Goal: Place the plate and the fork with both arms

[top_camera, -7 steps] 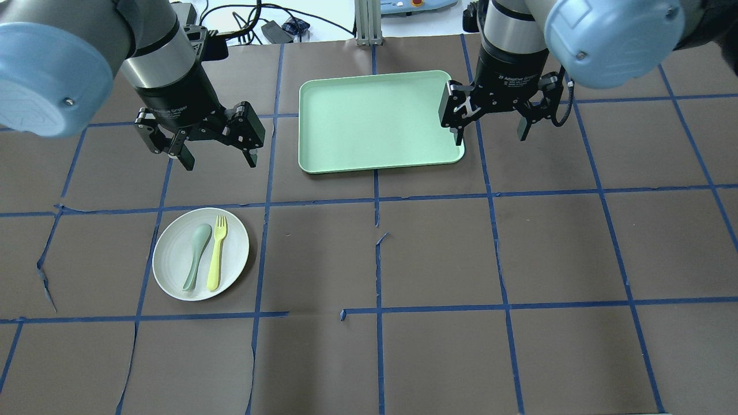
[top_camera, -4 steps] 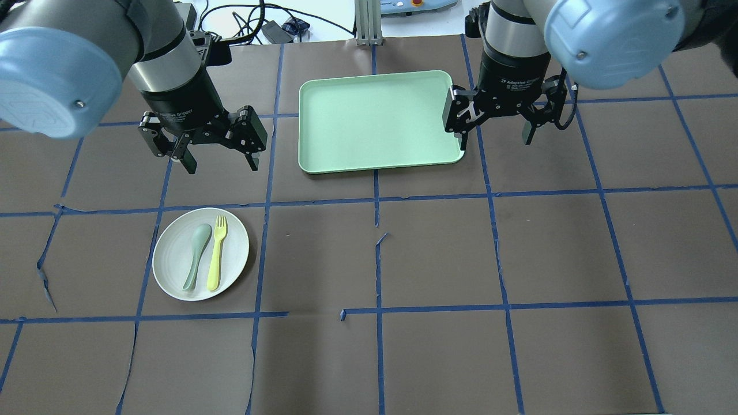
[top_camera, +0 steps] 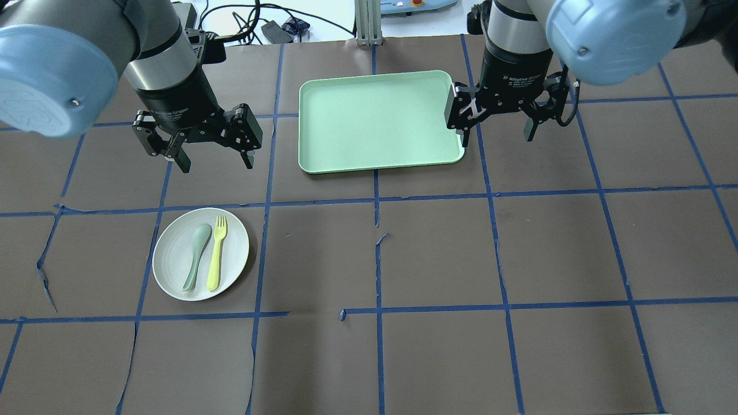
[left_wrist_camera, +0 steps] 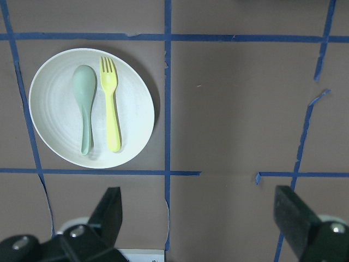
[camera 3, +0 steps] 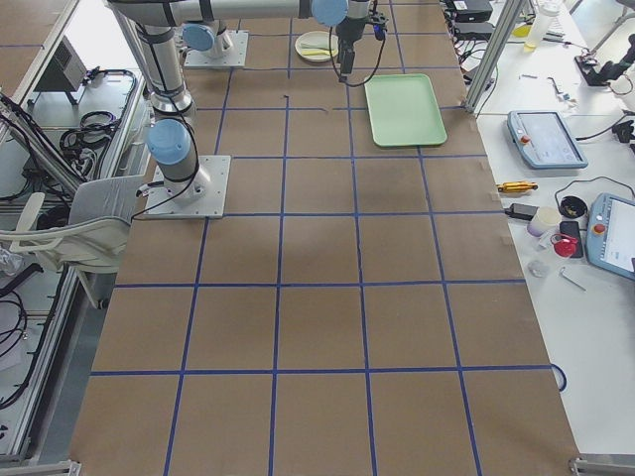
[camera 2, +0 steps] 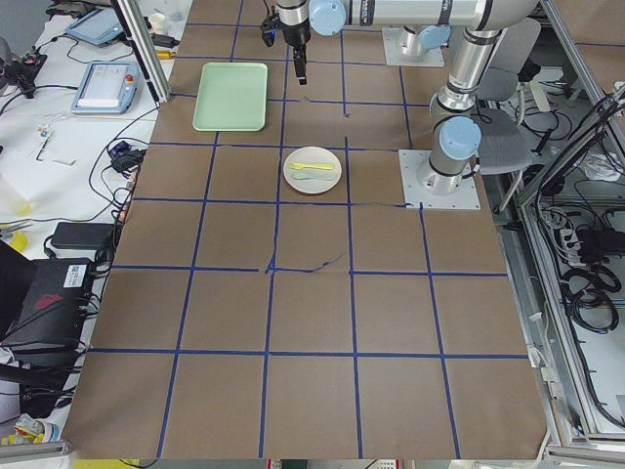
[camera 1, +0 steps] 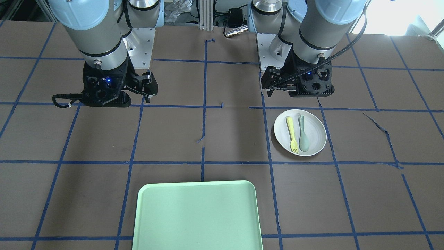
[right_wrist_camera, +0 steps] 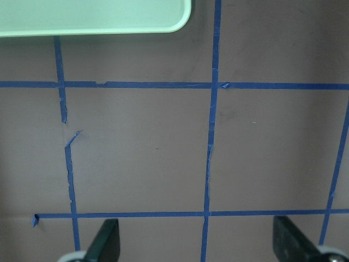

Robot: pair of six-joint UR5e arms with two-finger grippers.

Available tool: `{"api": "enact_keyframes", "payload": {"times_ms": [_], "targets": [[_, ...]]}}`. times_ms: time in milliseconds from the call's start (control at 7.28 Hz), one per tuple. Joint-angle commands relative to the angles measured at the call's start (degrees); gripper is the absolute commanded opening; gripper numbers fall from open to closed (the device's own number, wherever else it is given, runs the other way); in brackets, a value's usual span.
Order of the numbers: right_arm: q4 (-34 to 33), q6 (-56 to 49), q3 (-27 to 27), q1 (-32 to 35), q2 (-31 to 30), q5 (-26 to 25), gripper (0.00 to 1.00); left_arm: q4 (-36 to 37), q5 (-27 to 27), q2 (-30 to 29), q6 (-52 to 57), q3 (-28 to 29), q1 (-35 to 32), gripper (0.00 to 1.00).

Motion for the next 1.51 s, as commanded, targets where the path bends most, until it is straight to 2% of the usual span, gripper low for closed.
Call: {"api": "enact_keyframes", "payload": {"times_ms": [0,1374], "targets": [[0.10,0.04,-0.08,-0.05,0.16,0.08,1.00,0.15,0.27,-0.48,0.07,-0.41,0.11,1.00],[0.10,0.13,0.27,0.39,0.25,0.43,1.00,0.15,-0.42,-0.39,-0.19,-0.42,-0.15,1.00]]}}
